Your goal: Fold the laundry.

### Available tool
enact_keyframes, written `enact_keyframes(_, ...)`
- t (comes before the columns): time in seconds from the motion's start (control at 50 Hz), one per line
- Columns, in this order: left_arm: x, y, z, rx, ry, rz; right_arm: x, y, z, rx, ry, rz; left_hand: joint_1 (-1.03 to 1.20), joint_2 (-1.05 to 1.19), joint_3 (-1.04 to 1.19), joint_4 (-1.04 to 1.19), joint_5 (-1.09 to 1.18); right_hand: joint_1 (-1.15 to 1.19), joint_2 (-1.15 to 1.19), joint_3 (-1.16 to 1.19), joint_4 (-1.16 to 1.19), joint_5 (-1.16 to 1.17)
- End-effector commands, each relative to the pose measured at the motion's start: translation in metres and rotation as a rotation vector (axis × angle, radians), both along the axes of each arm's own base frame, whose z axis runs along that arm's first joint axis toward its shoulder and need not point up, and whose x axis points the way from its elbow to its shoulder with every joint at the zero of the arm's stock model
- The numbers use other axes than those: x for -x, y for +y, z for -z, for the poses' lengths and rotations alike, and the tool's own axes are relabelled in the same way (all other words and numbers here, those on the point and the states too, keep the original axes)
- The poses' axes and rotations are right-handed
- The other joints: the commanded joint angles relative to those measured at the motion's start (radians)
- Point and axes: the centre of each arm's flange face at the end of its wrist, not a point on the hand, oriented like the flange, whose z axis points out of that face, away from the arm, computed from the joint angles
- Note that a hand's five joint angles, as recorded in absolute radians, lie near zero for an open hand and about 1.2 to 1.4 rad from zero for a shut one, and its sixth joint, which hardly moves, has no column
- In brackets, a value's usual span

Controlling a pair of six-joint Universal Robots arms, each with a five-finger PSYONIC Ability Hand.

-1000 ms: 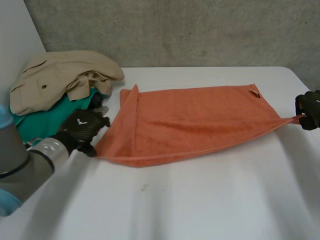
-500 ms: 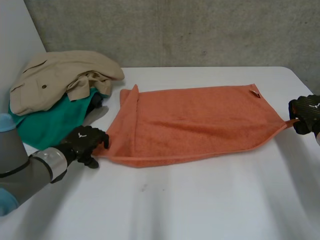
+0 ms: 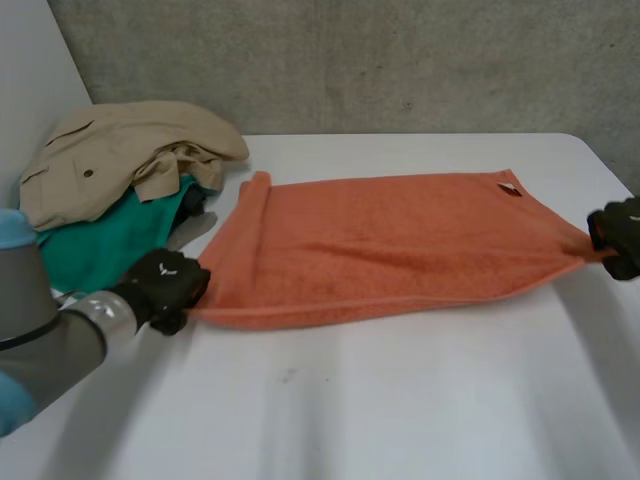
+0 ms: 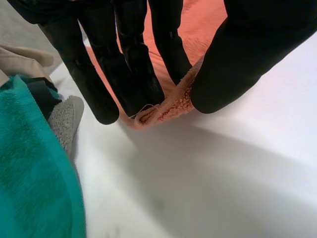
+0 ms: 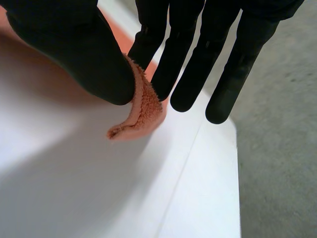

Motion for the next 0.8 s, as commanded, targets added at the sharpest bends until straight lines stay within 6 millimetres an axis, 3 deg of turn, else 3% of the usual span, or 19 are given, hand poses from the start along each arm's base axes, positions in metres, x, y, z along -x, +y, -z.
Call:
enact_keyframes(0.02, -0.027, 0.076, -0.032, -0.224, -0.229, 0.019, 0.027, 0.056, -0.018, -0.323, 0.334, -0.109, 0.236, 0.203, 0.207, 0.197, 0.23, 0.272, 0.213, 0.202, 0.194, 0.199)
enact_keyframes(0.06, -0.033, 0.095, -0.033, -0.324, -0.289, 0.042, 0.033, 0.072, -0.021, -0.432, 0.367, -0.169, 0.236, 0.203, 0.207, 0.197, 0.23, 0.272, 0.213, 0.202, 0.194, 0.199)
enact_keyframes(0.12, -0.036, 0.105, -0.035, -0.383, -0.326, 0.071, 0.027, 0.075, -0.023, -0.427, 0.341, -0.218, 0.236, 0.203, 0.207, 0.197, 0.23, 0.272, 0.213, 0.202, 0.194, 0.199)
enact_keyframes(0.2, -0.028, 0.095, -0.037, -0.303, -0.295, 0.11, 0.021, 0.067, -0.015, -0.388, 0.28, -0.215, 0.236, 0.203, 0.207, 0.197, 0.23, 0.272, 0.213, 0.202, 0.194, 0.199)
enact_keyframes(0.44, 0.017, 0.018, -0.025, -0.006, -0.132, 0.075, 0.005, 0.01, 0.012, -0.21, 0.241, -0.093, 0.236, 0.203, 0.207, 0.197, 0.23, 0.272, 0.213, 0.202, 0.194, 0.199)
enact_keyframes(0.6, 0.037, -0.055, -0.007, 0.138, -0.119, -0.005, -0.009, -0.038, 0.017, 0.049, 0.168, -0.024, 0.236, 0.203, 0.207, 0.197, 0.23, 0.272, 0.213, 0.202, 0.194, 0.199)
enact_keyframes(0.68, 0.042, -0.079, -0.002, 0.163, -0.124, -0.049, -0.016, -0.057, 0.019, 0.155, 0.156, 0.002, 0.236, 0.203, 0.207, 0.197, 0.23, 0.272, 0.213, 0.202, 0.194, 0.199)
enact_keyframes(0.8, 0.052, -0.097, 0.002, 0.193, -0.106, -0.069, -0.031, -0.077, 0.032, 0.22, 0.159, 0.001, 0.236, 0.203, 0.207, 0.197, 0.23, 0.272, 0.213, 0.202, 0.194, 0.199)
